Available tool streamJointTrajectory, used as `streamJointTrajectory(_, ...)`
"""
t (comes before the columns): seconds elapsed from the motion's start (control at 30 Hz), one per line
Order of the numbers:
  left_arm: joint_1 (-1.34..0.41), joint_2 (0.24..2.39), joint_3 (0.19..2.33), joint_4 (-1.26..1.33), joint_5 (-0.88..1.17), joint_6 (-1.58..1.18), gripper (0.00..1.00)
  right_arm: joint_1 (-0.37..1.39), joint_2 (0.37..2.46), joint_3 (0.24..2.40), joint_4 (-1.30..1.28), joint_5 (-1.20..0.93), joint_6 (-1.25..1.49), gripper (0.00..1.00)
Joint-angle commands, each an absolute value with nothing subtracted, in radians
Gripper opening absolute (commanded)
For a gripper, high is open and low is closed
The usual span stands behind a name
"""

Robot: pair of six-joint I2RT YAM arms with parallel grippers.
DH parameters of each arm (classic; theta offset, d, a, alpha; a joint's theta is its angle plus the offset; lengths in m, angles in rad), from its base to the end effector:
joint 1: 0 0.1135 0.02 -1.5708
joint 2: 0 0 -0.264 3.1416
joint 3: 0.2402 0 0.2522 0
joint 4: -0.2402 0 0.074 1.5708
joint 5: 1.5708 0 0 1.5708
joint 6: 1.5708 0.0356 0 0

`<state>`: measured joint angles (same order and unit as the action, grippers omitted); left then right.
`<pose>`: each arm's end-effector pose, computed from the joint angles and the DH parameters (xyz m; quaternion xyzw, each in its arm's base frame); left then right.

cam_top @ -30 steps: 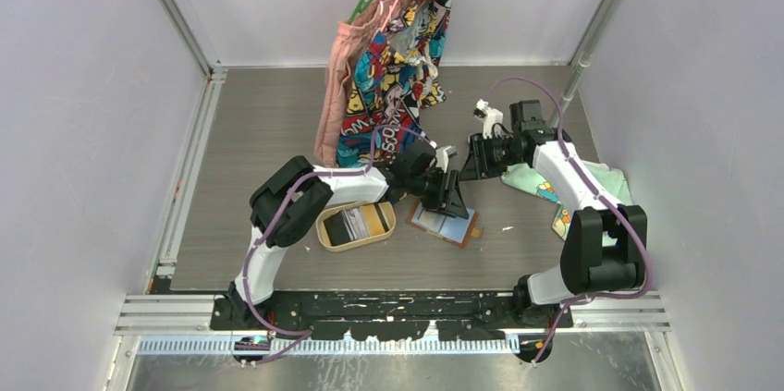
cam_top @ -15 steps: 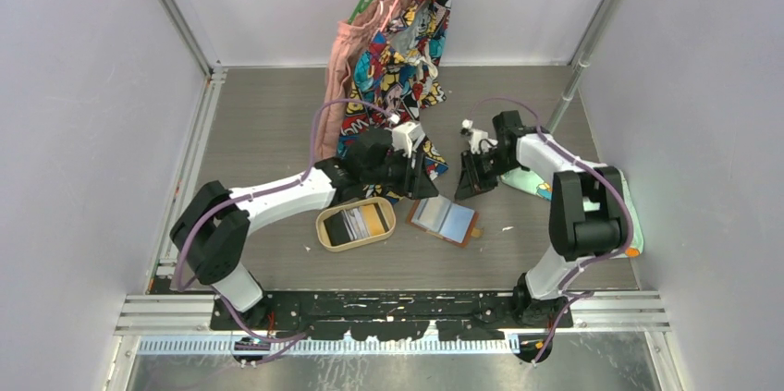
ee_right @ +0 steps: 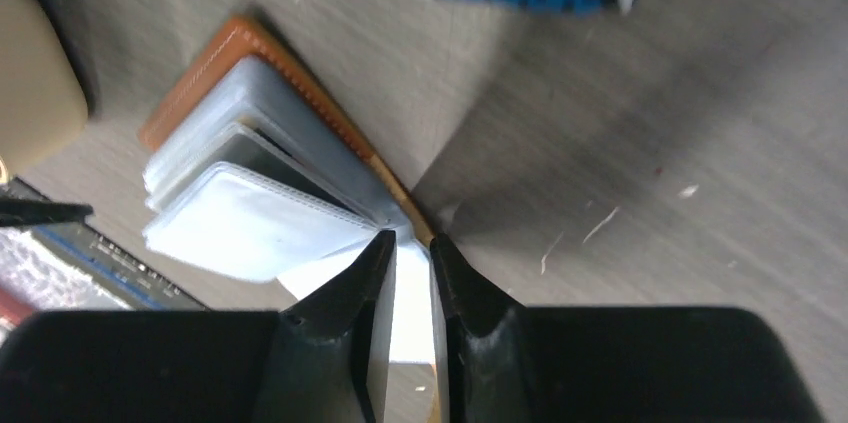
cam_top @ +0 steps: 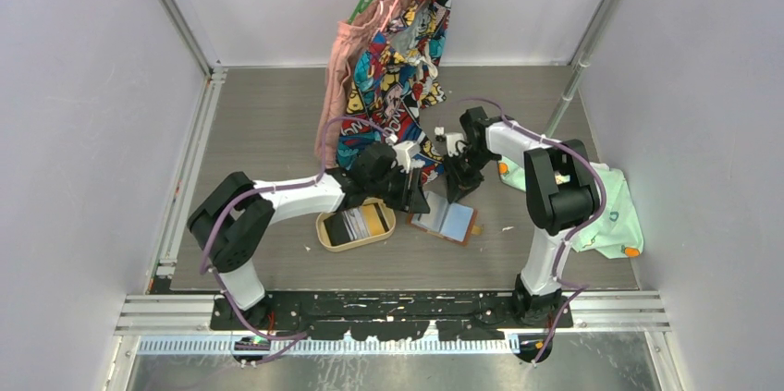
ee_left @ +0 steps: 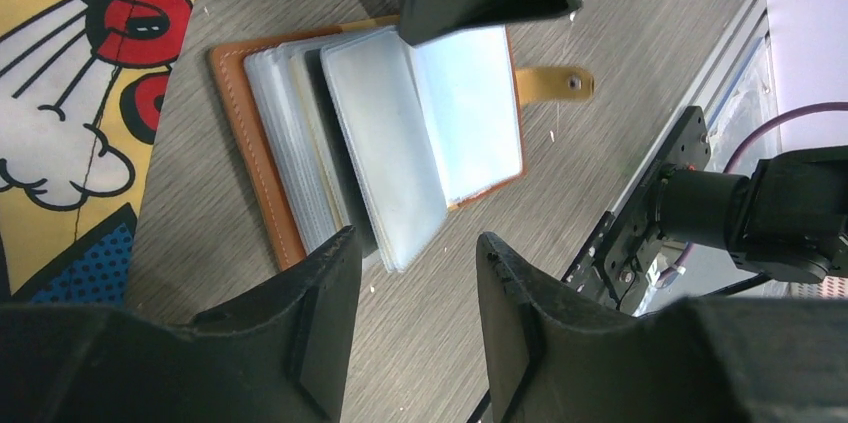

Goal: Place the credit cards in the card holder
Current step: Turn over the card slot in the card holder.

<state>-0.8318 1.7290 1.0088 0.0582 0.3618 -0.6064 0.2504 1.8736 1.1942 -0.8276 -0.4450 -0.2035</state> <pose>0.2398 -0.2819 0.1918 0.1779 0.8694 -0.4060 0.2184 0.3195 0.0975 0.1523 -0.2262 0.9483 0.2212 0.0259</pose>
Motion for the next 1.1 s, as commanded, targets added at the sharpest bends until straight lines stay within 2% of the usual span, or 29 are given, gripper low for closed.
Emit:
streamJointTrajectory(0.0,-0.837,1.732,0.995,0.153,0.382,-0.668,0.47,0.28,1.891,1.286,-0.76,-0.398,-0.18,0.26)
streamJointTrajectory(0.5,-0.861,1.784,1.041,0.088,0.293,-0.737,0.47,0.229,1.767,1.234,-0.787,-0.57,-0.214,0.27)
streamJointTrajectory(0.8,-0.875,1.817,1.079,0.075,0.327,-0.744,0.45,0.225,1.758,1.229,-0.802,-0.608,-0.218,0.27)
streamJointTrajectory(1.07,-0.88,1.816,1.069,0.15,0.376,-0.785,0.41,0.17,1.743,1.197,-0.825,-0.736,-0.208,0.28)
